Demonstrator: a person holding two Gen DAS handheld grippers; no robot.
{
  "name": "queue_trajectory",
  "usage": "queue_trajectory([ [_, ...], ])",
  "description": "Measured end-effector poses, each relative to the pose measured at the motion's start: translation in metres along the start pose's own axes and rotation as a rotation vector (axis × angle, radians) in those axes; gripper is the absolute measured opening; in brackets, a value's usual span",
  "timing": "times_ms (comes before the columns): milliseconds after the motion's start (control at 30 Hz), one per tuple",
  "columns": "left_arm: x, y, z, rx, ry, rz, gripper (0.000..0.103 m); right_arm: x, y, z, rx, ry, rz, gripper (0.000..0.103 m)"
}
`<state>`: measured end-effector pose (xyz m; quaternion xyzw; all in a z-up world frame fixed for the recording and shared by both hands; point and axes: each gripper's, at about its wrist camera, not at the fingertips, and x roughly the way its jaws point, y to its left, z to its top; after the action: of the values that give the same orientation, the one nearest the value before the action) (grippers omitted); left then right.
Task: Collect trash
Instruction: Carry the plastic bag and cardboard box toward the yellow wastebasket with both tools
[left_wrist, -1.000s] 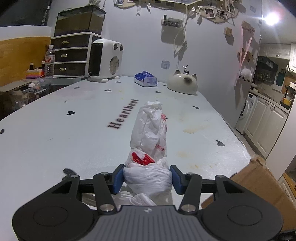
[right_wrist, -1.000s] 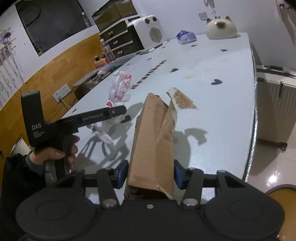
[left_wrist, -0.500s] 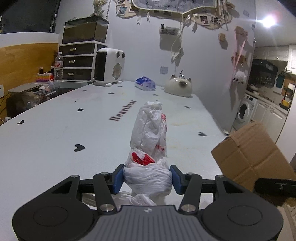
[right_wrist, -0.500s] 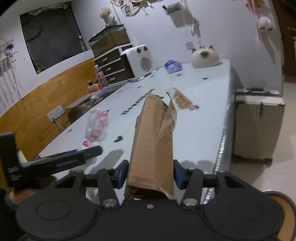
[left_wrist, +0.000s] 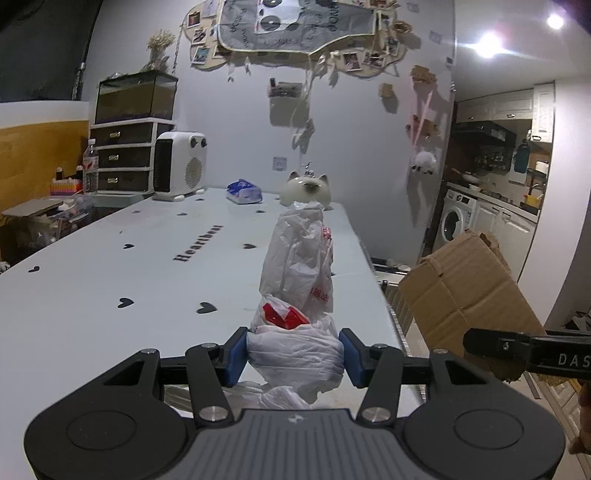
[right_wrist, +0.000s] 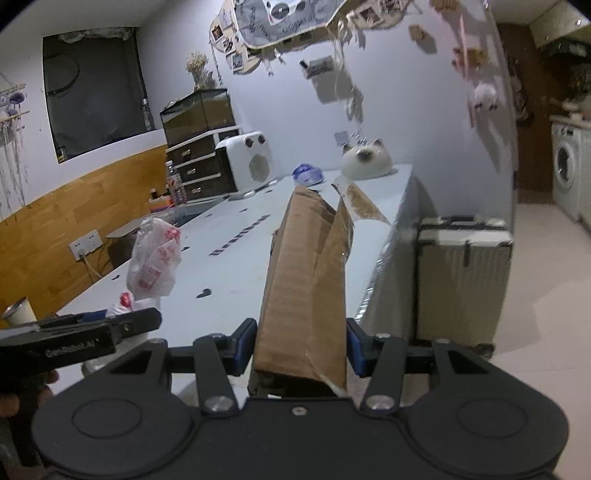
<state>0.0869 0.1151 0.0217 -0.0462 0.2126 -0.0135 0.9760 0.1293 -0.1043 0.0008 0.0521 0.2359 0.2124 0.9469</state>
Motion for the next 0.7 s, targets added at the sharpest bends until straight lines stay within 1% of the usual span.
queue_trajectory([
  [133, -0.011, -0.018, -0.002, 0.007, -0.013, -0.017, 0.053, -0.021, -0.007, -0.004, -0.024, -0.034, -0.043, 0.051],
  [333, -0.019, -0.049, -0.006, 0.026, -0.022, -0.057, 0.053, -0.047, -0.027, -0.009, -0.022, -0.062, -0.1, 0.051],
  [500, -0.019, -0.075, -0.009, 0.031, -0.031, -0.084, 0.053, -0.066, -0.047, -0.015, -0.007, -0.075, -0.141, 0.052],
  [700, -0.006, -0.118, -0.018, 0.049, 0.0, -0.156, 0.053, -0.088, -0.081, -0.024, 0.017, -0.08, -0.205, 0.052],
])
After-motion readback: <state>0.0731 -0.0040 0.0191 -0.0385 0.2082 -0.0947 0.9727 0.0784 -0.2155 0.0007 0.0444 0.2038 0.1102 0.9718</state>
